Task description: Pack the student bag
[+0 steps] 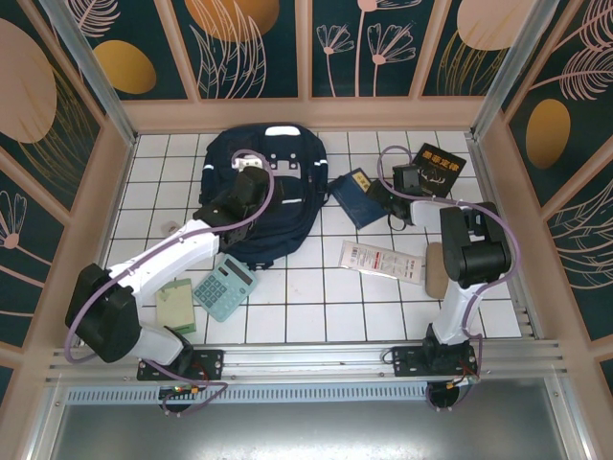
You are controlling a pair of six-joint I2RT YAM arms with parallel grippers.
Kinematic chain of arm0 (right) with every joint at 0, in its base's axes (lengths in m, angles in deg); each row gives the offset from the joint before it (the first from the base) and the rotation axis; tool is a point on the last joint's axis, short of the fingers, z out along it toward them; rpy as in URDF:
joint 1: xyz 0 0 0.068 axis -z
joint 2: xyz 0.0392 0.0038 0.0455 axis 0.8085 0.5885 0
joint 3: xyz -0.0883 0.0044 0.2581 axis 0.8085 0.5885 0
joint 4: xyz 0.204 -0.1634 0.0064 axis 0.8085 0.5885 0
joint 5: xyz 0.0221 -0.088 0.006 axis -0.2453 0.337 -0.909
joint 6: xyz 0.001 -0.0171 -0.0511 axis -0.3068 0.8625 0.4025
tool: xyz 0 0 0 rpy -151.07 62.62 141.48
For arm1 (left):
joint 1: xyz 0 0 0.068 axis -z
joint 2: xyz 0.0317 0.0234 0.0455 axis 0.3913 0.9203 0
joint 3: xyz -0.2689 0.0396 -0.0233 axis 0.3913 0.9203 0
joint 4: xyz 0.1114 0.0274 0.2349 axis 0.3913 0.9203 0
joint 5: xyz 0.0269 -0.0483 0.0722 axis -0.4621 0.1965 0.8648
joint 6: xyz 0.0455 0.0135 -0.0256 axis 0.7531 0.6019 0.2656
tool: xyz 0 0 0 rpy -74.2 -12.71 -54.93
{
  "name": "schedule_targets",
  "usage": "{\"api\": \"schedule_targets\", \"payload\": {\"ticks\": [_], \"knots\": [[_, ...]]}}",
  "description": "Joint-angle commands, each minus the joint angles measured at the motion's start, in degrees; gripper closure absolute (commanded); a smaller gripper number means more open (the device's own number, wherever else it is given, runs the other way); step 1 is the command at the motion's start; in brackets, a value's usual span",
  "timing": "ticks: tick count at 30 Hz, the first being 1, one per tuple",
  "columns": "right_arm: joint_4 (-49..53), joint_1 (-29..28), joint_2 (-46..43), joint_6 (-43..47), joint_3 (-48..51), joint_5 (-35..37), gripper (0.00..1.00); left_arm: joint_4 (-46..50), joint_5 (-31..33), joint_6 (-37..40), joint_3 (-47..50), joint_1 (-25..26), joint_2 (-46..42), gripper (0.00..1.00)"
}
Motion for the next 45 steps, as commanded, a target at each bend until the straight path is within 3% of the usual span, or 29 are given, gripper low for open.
{"api": "schedule_targets", "payload": {"ticks": [1,11,16,29,39,45], "knots": [[-1.4,-0.5,-0.4,-0.8,2.1,-3.5,0.29,-7.2,-8.6,-5.5,0.7,1.1,1.2,0.52],[-2.1,-4.9,-8.1,-0.2,8.2,-7.3,0.35,-12.9,-13.9,-12.6,-4.7,3.9,19.3,0.53],[-1.0,-4.8,-9.8,0.8,7.8,-3.3,0.36,-14.0,-17.1,-14.6,-8.4,4.7,26.2,0.54],[-2.0,-4.1,-2.6,2.7,1.9,0.7,0.48,-8.7,-16.9,-14.5,-19.1,6.0,37.2,0.55],[-3.3,-3.7,1.6,3.3,0.2,-0.2,0.49,-2.3,-12.7,-17.7,-24.4,6.4,42.9,0.55],[-3.7,-3.8,2.4,2.8,0.4,-1.7,0.56,-2.3,-14.8,-18.5,-26.4,6.4,45.6,0.54]]}}
